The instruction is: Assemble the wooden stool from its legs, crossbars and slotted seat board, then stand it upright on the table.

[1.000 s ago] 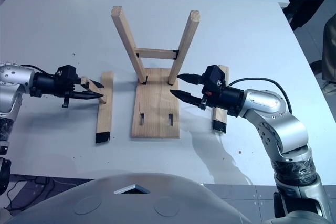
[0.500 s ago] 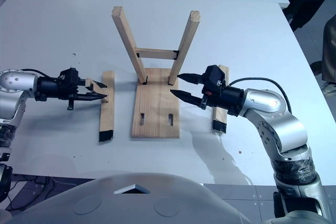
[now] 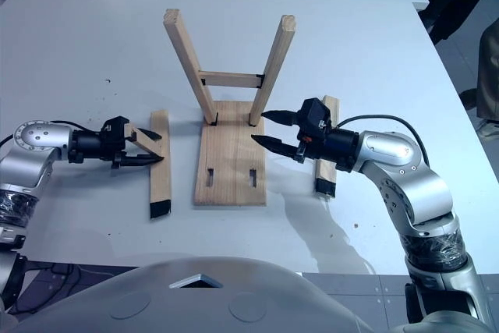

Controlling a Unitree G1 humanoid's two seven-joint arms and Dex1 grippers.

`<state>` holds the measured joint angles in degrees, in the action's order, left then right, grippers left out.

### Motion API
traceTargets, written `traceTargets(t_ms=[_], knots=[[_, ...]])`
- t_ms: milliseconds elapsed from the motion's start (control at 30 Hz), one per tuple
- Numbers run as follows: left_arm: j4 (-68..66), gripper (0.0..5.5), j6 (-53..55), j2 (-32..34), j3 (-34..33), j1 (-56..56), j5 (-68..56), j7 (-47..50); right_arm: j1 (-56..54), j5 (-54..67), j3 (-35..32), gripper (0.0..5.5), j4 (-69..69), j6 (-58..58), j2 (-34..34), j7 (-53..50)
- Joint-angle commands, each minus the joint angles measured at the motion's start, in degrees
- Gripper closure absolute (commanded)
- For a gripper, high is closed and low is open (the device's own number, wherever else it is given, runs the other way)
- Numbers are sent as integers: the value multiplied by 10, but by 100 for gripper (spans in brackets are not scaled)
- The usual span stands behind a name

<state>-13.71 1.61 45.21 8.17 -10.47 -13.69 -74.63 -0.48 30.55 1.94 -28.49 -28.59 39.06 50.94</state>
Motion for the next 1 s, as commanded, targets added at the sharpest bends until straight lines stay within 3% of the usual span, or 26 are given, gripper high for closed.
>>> traceTargets(t_ms=[33,300,533,700,933,1000], knots=[[40,215,29,10,-36,20,-41,-9,-8,-5,-3,300,3,6,9,6],[152,215,115,46,-131,69,-146,-21,0,-9,-7,300,5,15,12,9],[215,215,224,41,-202,49,-241,32,2,-10,-8,300,5,20,16,12],[278,142,320,33,-243,38,-340,76,0,-10,-7,300,8,23,19,15],[286,123,333,-14,-234,3,-364,138,-4,-14,1,300,11,26,17,14],[281,151,332,-22,-232,1,-360,144,-4,-17,3,300,12,29,17,15]])
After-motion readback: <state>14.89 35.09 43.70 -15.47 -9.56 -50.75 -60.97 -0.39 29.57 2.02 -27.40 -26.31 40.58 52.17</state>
